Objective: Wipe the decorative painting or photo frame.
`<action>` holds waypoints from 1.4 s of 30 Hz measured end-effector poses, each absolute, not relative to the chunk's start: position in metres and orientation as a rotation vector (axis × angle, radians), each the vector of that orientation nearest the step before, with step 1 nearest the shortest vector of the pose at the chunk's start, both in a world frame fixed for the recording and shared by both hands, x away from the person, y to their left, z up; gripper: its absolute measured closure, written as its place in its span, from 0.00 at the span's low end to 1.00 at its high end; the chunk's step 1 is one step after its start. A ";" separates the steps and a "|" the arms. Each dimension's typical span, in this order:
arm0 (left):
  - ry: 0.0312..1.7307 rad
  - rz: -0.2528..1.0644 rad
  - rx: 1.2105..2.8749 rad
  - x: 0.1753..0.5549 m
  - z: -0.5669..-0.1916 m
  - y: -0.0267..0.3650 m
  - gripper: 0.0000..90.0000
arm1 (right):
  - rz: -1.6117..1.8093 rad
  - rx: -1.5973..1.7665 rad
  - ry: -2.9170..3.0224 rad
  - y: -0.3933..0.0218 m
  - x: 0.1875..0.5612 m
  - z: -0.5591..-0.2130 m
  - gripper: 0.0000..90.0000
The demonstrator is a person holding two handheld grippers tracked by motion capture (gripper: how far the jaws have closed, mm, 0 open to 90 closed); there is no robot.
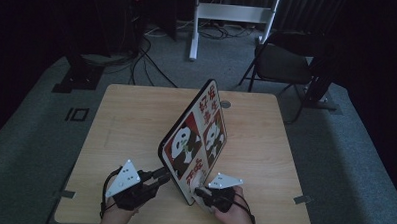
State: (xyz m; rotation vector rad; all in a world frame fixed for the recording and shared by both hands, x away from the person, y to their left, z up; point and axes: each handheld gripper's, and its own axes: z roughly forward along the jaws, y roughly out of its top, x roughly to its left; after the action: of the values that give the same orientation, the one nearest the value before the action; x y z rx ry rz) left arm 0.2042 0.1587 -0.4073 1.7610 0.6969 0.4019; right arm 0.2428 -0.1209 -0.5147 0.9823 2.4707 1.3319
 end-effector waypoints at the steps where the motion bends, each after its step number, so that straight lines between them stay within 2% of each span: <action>1: 0.696 0.402 1.761 0.204 -0.407 0.159 0.85 | 1.319 0.983 2.478 -0.121 0.243 -0.517 0.90; 11: 0.700 0.402 1.761 0.206 -0.408 0.160 0.85 | 1.206 1.040 2.527 -0.126 0.245 -0.544 0.90; 17: 0.696 0.400 1.755 0.206 -0.409 0.161 0.85 | 1.243 1.065 2.517 -0.130 0.247 -0.536 0.90; 25: 0.676 0.368 1.738 0.209 -0.409 0.166 0.84 | 1.405 1.019 2.393 -0.134 0.253 -0.487 0.90; 42: 0.745 0.419 1.735 0.214 -0.411 0.181 0.84 | 1.692 0.800 2.172 -0.115 0.259 -0.381 0.90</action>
State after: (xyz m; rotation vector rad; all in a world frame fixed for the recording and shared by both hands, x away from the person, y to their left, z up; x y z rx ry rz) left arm 0.2140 0.1807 -0.4106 1.7354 0.7452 0.4191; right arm 0.2589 -0.1148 -0.3813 0.8001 2.1725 1.6922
